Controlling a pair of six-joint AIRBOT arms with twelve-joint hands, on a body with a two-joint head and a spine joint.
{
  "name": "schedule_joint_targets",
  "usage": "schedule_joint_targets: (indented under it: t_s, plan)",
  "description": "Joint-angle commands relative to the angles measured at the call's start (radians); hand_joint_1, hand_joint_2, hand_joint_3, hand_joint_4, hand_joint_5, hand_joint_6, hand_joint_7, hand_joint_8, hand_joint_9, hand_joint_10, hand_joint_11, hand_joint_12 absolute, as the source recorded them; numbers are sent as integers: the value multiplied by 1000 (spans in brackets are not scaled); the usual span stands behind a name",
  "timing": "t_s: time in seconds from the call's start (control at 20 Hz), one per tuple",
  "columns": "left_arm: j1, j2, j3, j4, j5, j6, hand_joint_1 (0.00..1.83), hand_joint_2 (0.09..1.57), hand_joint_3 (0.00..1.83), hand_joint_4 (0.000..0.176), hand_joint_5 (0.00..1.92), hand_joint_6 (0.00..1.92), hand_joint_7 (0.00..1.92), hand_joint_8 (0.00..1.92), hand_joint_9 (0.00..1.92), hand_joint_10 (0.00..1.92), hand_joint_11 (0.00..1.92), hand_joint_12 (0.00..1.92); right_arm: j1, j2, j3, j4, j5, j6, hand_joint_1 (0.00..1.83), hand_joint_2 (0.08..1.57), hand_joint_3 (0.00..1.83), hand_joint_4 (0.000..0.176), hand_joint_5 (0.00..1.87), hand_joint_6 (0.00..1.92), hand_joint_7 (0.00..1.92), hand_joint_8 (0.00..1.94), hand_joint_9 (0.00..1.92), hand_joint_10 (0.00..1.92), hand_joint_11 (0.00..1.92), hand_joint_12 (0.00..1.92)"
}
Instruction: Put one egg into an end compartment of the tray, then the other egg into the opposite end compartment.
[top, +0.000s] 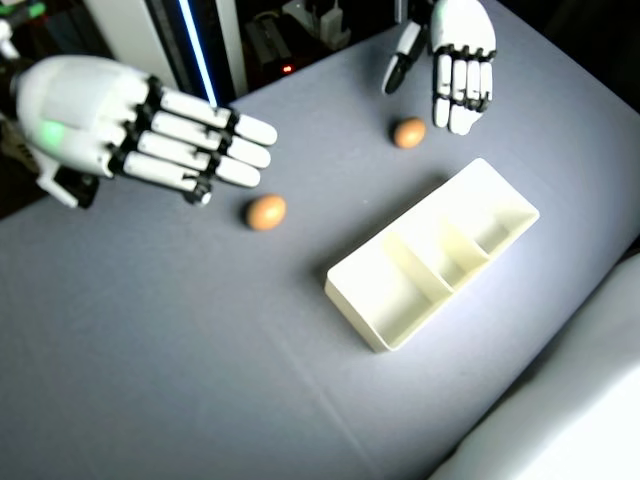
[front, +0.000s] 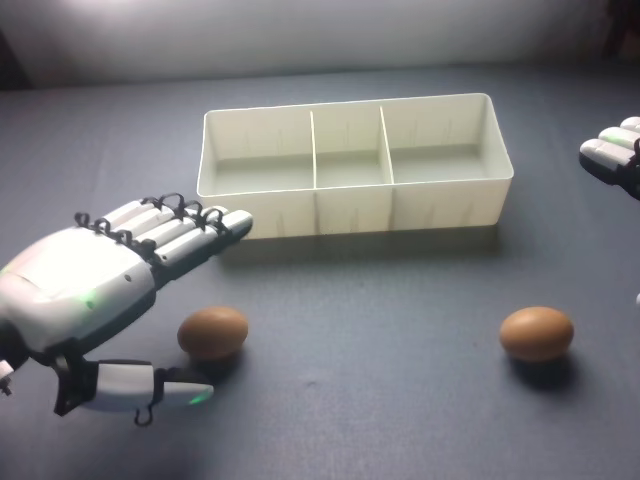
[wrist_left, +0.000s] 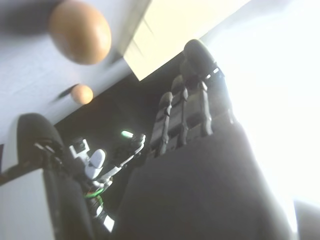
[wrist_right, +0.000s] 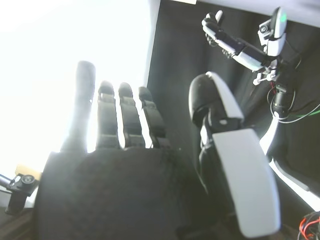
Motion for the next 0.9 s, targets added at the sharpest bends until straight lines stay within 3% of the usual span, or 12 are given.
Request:
schedule_joint_targets:
  t_s: [0.0,0.05,0.15,0.25,0.35,0.5,0.55,0.65,0.75,0.8,0.85]
  plan:
    - [-14,-8,5,-2,-86,-7,766,990,3,77,10,2,107,2,0,406,0,1400,5,1,4,7,122,2,548,1411,0,0,0,0,0,0,0,0,0,1921]
    - [-18,-18,13,-3,-71,-8,784,1007,8,83,11,2,95,1,0,324,0,1333,5,1,5,7,123,2,550,1411,0,0,0,0,0,0,0,0,0,1921]
    - [-22,-30,22,-2,-45,-11,802,1026,12,65,41,15,115,9,0,312,0,1345,5,1,5,7,126,2,502,1424,0,0,0,0,0,0,0,0,0,1921]
    - [-30,-43,37,1,-3,-10,819,1029,7,68,78,34,161,23,0,422,0,1552,5,1,5,9,130,3,494,1421,0,0,0,0,0,0,0,0,0,1921]
    - [-45,-53,47,15,46,-3,796,1050,8,39,114,111,227,53,0,626,0,1688,2,1,5,13,132,3,477,1426,1,0,0,0,0,0,0,0,0,1921]
    - [-63,-59,48,19,98,45,788,1098,6,0,9,572,305,180,0,914,0,1711,-4,0,5,20,138,3,439,1432,4,0,0,0,0,0,0,0,0,1921]
    - [-66,-59,48,19,105,52,803,1102,4,0,1,672,304,249,0,994,0,1745,-5,-1,5,20,139,3,417,1436,5,0,0,0,0,0,0,0,0,1921]
    - [-69,-65,52,18,121,62,849,1093,0,0,0,895,256,740,24,1365,0,1910,-6,-4,5,21,140,3,435,1433,3,0,0,0,0,0,0,0,0,1921]
    - [-69,-75,58,16,127,62,940,1080,0,0,2,986,289,921,135,1401,0,1921,-8,-5,5,23,141,3,450,1432,2,0,0,0,0,0,0,0,0,1921]
    - [-71,-81,62,16,133,62,998,1074,0,0,68,996,399,969,253,1342,63,1912,-9,-5,5,24,141,3,451,1431,2,0,0,0,0,0,0,0,0,1921]
    - [-73,-83,63,16,136,61,1018,1080,0,0,150,983,519,1086,468,1425,372,1919,-9,-5,5,25,142,3,434,1433,3,0,0,0,0,0,0,0,0,1921]
